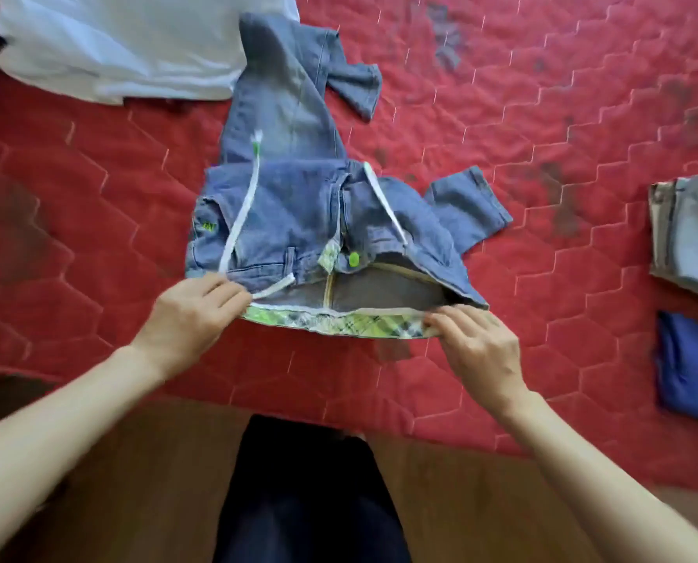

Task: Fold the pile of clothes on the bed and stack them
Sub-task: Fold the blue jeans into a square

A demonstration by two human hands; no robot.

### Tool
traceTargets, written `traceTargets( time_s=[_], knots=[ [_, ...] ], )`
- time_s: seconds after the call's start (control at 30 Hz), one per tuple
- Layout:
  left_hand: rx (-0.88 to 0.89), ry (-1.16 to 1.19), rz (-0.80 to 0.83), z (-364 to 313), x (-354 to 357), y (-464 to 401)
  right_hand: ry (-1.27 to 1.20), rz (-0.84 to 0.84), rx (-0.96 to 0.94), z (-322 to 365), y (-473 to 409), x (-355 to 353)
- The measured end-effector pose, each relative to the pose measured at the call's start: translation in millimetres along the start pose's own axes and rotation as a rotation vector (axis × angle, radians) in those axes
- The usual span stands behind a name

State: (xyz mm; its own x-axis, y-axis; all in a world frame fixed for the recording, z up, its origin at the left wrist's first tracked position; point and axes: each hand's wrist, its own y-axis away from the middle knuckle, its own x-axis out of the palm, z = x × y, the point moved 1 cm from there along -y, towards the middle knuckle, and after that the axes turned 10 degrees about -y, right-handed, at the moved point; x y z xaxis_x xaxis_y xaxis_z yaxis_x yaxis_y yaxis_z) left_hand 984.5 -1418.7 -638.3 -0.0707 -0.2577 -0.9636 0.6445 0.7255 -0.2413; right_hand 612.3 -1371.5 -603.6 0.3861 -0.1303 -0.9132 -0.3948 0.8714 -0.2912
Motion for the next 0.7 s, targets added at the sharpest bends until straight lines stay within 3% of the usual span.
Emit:
traceTargets(
  time_s=[0.17,0.27,0.37,0.47,0.6,0.7],
  knots=[
    [-0.081,0.106,0.336,-74,29,84,-0.065,0.368,0.040,39,113,42],
    [-0.202,0.116,0.415,-92,38,93,-0.116,0.323,0.188,52,131,59],
    [-0.292,0.094,0.357,-89,45,80,-0.060,0.149,0.330,50,115,73],
    [-0.262,0.061,0.221,-76,62,58,0.057,0.020,0.306,40,84,87],
    [-0.064,-0.025,0.145,-71,86,32,0.125,0.184,0.134,33,45,115],
    [-0.009,-0.089,0.065,-65,96,21,0.138,0.241,0.120,22,26,130]
  ],
)
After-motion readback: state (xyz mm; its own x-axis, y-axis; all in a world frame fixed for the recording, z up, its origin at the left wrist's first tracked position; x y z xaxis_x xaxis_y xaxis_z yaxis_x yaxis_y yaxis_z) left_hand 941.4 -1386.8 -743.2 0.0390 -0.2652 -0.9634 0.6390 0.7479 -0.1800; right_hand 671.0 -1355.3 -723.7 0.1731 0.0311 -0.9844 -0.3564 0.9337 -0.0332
